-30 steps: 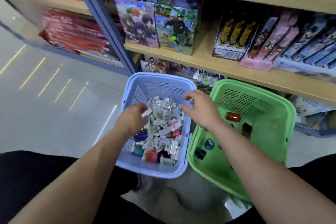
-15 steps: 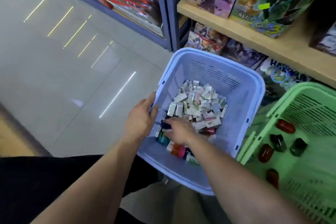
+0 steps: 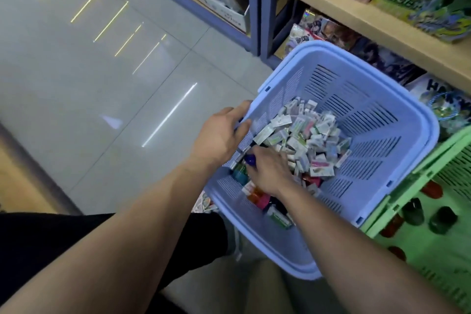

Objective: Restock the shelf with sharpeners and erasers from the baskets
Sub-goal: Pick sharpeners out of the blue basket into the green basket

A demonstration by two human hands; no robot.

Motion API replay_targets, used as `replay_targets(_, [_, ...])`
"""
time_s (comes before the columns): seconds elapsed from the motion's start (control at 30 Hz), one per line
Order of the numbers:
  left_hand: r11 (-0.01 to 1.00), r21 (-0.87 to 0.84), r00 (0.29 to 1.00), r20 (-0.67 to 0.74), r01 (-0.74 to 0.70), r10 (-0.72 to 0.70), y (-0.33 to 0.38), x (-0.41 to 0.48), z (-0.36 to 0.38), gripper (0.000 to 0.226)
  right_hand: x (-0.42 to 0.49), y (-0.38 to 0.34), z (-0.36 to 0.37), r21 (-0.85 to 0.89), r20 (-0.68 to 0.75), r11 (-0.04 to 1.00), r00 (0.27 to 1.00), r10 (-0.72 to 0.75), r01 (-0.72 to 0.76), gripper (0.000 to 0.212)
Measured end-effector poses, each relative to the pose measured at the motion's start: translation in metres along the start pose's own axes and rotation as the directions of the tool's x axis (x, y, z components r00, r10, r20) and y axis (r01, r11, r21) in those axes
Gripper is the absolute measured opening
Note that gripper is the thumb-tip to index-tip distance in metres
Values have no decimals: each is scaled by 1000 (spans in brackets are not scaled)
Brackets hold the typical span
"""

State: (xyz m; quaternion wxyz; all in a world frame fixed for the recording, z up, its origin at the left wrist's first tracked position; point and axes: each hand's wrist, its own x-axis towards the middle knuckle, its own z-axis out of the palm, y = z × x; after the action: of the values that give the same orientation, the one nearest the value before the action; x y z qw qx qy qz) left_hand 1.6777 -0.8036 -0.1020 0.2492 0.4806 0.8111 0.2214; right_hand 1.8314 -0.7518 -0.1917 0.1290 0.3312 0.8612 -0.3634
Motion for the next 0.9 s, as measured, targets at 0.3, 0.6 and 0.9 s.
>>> replay_targets(0.3, [999,36,1000,0,4,-4,-1,0,0,41,13,-4,24,-103,112,994,993,-29,41,60])
replay_targets(0.6, [993,58,995,17,101,-102,10,-1,-13,47,-2,12,-47,519,2,838,981,195,-168,36])
replay_targets(0.9, [980,197,896,429,30,-114,51,-40,26,27,-63,60,-128,529,-252,837,916,314,-141,27])
